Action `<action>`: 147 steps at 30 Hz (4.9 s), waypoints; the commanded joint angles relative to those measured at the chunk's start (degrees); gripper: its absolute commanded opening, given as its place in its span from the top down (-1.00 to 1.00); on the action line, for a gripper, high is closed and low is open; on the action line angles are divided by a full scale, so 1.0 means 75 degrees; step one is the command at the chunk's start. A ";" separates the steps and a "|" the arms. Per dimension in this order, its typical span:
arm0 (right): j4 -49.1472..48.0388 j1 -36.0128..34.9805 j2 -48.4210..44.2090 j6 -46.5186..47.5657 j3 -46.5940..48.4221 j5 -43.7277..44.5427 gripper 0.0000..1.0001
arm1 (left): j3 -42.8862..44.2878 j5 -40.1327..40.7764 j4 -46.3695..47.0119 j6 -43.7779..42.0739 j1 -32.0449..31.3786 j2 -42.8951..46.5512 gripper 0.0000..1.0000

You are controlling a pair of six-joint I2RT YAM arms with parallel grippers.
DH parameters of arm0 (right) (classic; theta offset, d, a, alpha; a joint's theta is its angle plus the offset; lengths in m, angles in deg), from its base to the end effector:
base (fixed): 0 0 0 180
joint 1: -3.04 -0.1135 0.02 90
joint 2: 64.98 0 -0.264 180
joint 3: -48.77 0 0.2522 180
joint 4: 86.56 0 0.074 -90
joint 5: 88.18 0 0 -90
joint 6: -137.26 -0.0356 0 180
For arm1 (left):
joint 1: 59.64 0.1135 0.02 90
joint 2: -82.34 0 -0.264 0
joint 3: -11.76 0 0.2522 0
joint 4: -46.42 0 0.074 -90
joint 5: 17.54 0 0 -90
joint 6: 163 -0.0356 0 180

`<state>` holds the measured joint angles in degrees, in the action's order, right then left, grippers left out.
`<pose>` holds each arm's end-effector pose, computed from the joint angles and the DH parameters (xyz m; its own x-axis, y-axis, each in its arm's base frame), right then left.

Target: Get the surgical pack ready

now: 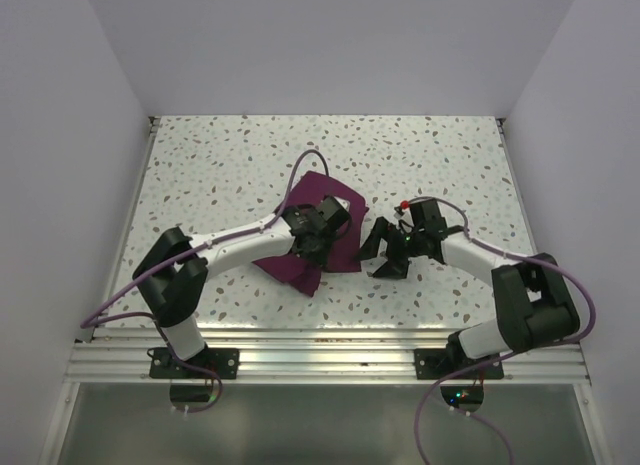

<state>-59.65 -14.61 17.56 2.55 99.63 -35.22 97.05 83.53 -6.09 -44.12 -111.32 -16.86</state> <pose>0.2353 0.0974 0.1554 -0.9587 0.2843 -0.0087 0.1876 0.6550 0.7320 0.2227 -0.2708 0.2136 -0.8465 0.3066 -0.4353 0.3580 0.9329 -0.0391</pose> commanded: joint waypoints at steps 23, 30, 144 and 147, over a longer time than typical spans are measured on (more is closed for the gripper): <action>-0.0792 -0.0506 0.1217 -0.0590 0.1252 -0.0370 -0.13 | 0.0576 -0.0409 -0.0120 -0.0019 0.0328 0.0336 0.39; -0.0722 -0.0530 0.1205 -0.0531 0.1264 -0.0370 -0.13 | 0.0459 -0.0550 0.0021 0.0004 0.0340 0.0312 0.40; -0.5467 -0.0529 0.3641 -0.3273 0.2248 0.1246 1.00 | 0.0096 -0.2484 0.0220 -0.0652 0.0516 0.0758 1.00; -0.5235 -0.0530 0.3807 -0.3133 0.2611 0.1083 1.00 | -0.0103 -0.2542 0.0325 -0.0594 0.0516 0.0816 1.00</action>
<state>-95.11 -18.76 44.99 -20.57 115.61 -29.25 97.51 68.71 -4.51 -48.75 -107.21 -13.86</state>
